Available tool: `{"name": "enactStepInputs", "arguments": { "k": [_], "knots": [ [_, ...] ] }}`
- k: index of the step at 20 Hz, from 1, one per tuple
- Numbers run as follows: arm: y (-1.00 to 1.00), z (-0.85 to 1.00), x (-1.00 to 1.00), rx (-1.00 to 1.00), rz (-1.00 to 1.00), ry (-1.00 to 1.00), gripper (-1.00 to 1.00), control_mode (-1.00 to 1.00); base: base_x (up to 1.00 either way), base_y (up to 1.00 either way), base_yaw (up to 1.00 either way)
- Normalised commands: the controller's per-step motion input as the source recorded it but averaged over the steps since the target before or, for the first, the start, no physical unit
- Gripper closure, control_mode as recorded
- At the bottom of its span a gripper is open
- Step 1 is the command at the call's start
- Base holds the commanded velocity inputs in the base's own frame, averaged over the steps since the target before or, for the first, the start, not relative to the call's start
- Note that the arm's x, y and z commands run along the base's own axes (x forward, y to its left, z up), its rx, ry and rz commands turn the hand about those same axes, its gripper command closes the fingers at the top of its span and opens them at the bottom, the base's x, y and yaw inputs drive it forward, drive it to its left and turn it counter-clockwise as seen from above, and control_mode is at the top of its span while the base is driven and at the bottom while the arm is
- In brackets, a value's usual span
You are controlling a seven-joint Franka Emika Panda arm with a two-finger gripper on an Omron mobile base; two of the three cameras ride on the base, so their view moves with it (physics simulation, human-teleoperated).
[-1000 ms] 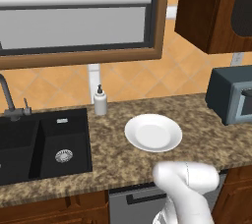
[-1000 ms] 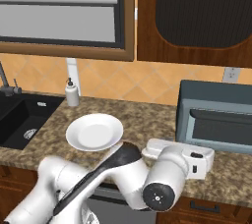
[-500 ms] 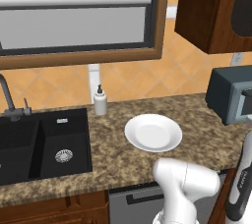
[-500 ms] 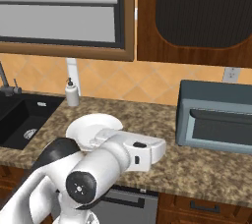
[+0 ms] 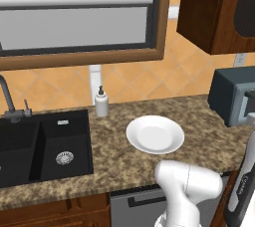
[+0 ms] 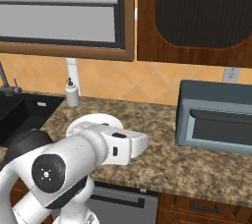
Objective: Pick up the kebab skewer and baguette bread, and place them inside the toaster oven. Close the toaster oven door and start by setting the timer.
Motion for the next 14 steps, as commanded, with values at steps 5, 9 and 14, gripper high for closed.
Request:
{"name": "enactStepInputs", "arguments": {
  "k": [5,9,14],
  "knots": [
    [-0.17,0.00,-0.12,0.00,-0.02,-0.01,-1.00,-1.00,0.00,0.00,0.00],
    [-0.75,0.00,-0.09,0.00,-0.07,-0.11,-1.00,-1.00,0.00,0.00,0.00],
    [-0.49,-0.01,0.00,0.00,-0.11,-0.12,-1.00,-1.00,0.00,0.00,0.00]
  ]
}}
